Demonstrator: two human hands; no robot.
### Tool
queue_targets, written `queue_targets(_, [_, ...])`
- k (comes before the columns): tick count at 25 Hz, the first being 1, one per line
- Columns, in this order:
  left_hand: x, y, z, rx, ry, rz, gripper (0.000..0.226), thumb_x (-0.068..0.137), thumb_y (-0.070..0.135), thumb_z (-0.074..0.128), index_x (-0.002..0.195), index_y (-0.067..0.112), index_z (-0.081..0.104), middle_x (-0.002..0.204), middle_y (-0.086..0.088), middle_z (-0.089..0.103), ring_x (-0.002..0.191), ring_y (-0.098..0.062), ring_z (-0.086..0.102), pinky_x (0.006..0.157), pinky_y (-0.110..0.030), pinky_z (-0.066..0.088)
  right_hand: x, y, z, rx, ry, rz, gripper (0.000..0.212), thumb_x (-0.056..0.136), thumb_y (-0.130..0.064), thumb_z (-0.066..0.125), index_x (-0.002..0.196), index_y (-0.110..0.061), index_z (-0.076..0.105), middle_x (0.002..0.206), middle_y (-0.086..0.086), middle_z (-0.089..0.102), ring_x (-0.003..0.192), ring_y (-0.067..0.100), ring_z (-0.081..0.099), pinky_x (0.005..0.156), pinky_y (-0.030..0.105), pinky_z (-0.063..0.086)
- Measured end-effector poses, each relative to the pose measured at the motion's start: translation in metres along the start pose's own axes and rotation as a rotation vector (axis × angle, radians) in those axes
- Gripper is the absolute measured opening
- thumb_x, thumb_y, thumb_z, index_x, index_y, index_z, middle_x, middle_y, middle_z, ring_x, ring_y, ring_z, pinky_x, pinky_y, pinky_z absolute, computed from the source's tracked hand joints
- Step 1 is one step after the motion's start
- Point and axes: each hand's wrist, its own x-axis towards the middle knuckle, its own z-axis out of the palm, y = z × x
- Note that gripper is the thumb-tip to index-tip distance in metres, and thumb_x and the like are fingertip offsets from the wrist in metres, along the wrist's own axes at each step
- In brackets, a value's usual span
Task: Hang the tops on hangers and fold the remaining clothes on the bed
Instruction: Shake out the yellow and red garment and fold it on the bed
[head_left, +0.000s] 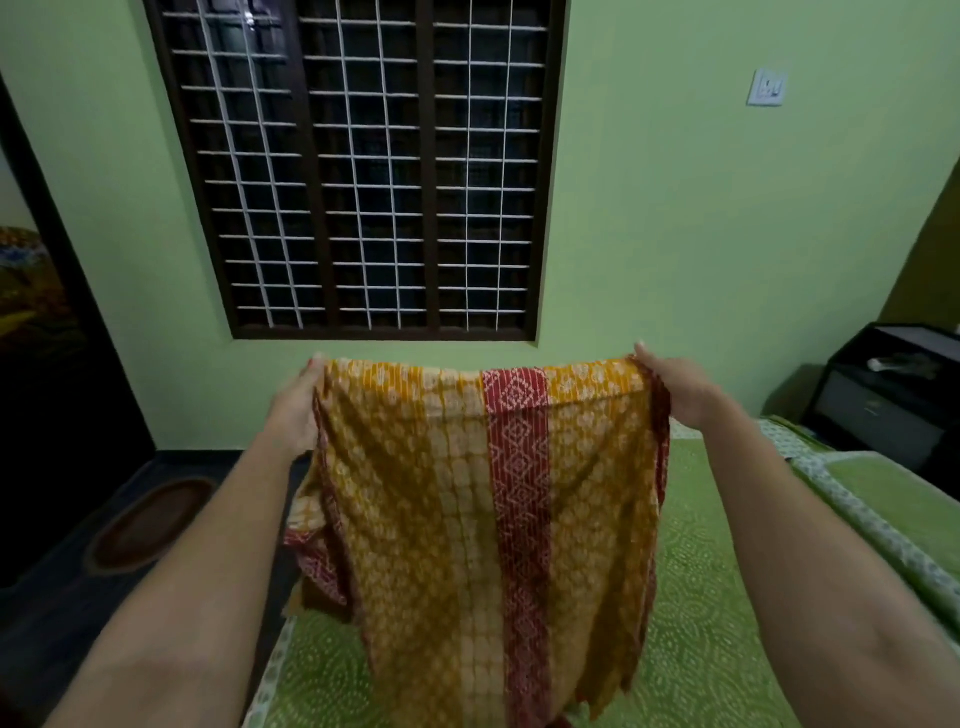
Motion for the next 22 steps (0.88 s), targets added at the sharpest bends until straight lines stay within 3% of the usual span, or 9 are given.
queue_targets(2, [-0.006, -0.015, -0.008, 0.387, -0.077, -0.02, 0.067, 0.078, 0.055, 0.069, 0.127, 0.012, 0.056, 0.121, -0.011, 0.063, 0.107, -0.03, 0.059, 0.097, -0.045, 0.046, -0.006, 0.017, 0.004, -0.057, -0.129, 0.061, 0.065, 0.062, -0.056, 0.077, 0.107, -0.009, 0.067, 0.104, 0.007, 0.067, 0.092, 0.02, 0.061, 0.08, 0.032, 0.049])
queue_targets(4, [-0.004, -0.037, -0.015, 0.576, 0.068, -0.012, 0.059, 0.09, 0.049, 0.058, 0.125, 0.001, 0.057, 0.125, -0.019, 0.059, 0.108, -0.032, 0.057, 0.095, -0.039, 0.044, -0.008, 0.038, 0.011, -0.185, -0.123, 0.067, 0.03, 0.085, -0.036, 0.067, 0.1, -0.01, 0.066, 0.091, 0.005, 0.064, 0.078, 0.014, 0.058, 0.069, 0.025, 0.047])
queue_targets(7, [-0.011, -0.031, -0.021, 0.357, 0.158, -0.017, 0.055, 0.098, 0.049, 0.043, 0.117, 0.002, 0.061, 0.126, -0.021, 0.058, 0.109, -0.033, 0.056, 0.094, -0.039, 0.045, 0.005, 0.059, 0.016, -0.364, 0.078, -0.028, 0.036, 0.098, -0.034, 0.051, 0.11, -0.003, 0.066, 0.102, 0.015, 0.064, 0.087, 0.021, 0.056, 0.076, 0.033, 0.048])
queue_targets(11, [-0.033, -0.026, -0.019, 0.0, -0.089, -0.165, 0.056, 0.099, 0.05, 0.033, 0.134, 0.011, 0.051, 0.109, -0.015, 0.06, 0.086, -0.023, 0.057, 0.066, -0.034, 0.052, 0.011, 0.053, 0.02, -0.311, 0.149, -0.082, 0.042, 0.101, -0.037, 0.042, 0.128, -0.008, 0.058, 0.126, 0.017, 0.059, 0.11, 0.027, 0.055, 0.095, 0.036, 0.044])
queue_targets(14, [-0.059, -0.083, 0.008, -0.051, -0.169, -0.599, 0.072, 0.09, 0.05, 0.049, 0.144, 0.004, 0.034, 0.127, -0.024, 0.054, 0.109, -0.039, 0.056, 0.093, -0.046, 0.047, 0.009, 0.05, 0.041, -0.078, 0.002, 0.021, 0.039, 0.099, -0.043, 0.043, 0.119, -0.014, 0.059, 0.113, 0.012, 0.061, 0.106, 0.029, 0.058, 0.099, 0.044, 0.046])
queue_targets(16, [-0.07, -0.117, 0.026, -0.104, -0.169, -0.749, 0.064, 0.089, 0.016, 0.062, 0.144, 0.001, 0.032, 0.124, -0.027, 0.052, 0.097, -0.043, 0.057, 0.097, -0.051, 0.044, 0.007, 0.049, 0.053, -0.039, -0.063, 0.019, 0.028, 0.1, -0.037, 0.044, 0.099, -0.015, 0.061, 0.099, 0.012, 0.062, 0.091, 0.026, 0.061, 0.086, 0.038, 0.05])
queue_targets(18, [-0.068, -0.127, 0.03, -0.032, -0.121, -0.736, 0.051, 0.089, -0.007, 0.056, 0.136, -0.01, 0.037, 0.128, -0.028, 0.05, 0.082, -0.042, 0.059, 0.094, -0.047, 0.045, 0.003, 0.053, 0.05, -0.099, -0.067, 0.007, 0.025, 0.101, -0.026, 0.046, 0.088, -0.01, 0.061, 0.092, 0.016, 0.061, 0.083, 0.024, 0.06, 0.078, 0.035, 0.049])
queue_targets(20, [-0.063, -0.115, 0.026, 0.016, -0.059, -0.606, 0.04, 0.09, -0.013, 0.05, 0.13, -0.01, 0.044, 0.105, -0.029, 0.06, 0.071, -0.04, 0.06, 0.094, -0.041, 0.048, 0.006, 0.066, 0.031, -0.366, -0.018, -0.012, 0.023, 0.099, -0.02, 0.05, 0.089, -0.003, 0.062, 0.095, 0.021, 0.062, 0.086, 0.027, 0.059, 0.078, 0.037, 0.047])
queue_targets(22, [-0.047, -0.089, 0.015, 0.016, 0.013, -0.398, 0.048, 0.088, -0.016, 0.051, 0.132, 0.004, 0.044, 0.097, -0.028, 0.065, 0.087, -0.04, 0.061, 0.076, -0.035, 0.056, 0.005, 0.074, 0.009, -0.601, 0.09, -0.002, 0.025, 0.097, -0.022, 0.053, 0.099, -0.001, 0.065, 0.103, 0.019, 0.064, 0.095, 0.031, 0.06, 0.08, 0.036, 0.046])
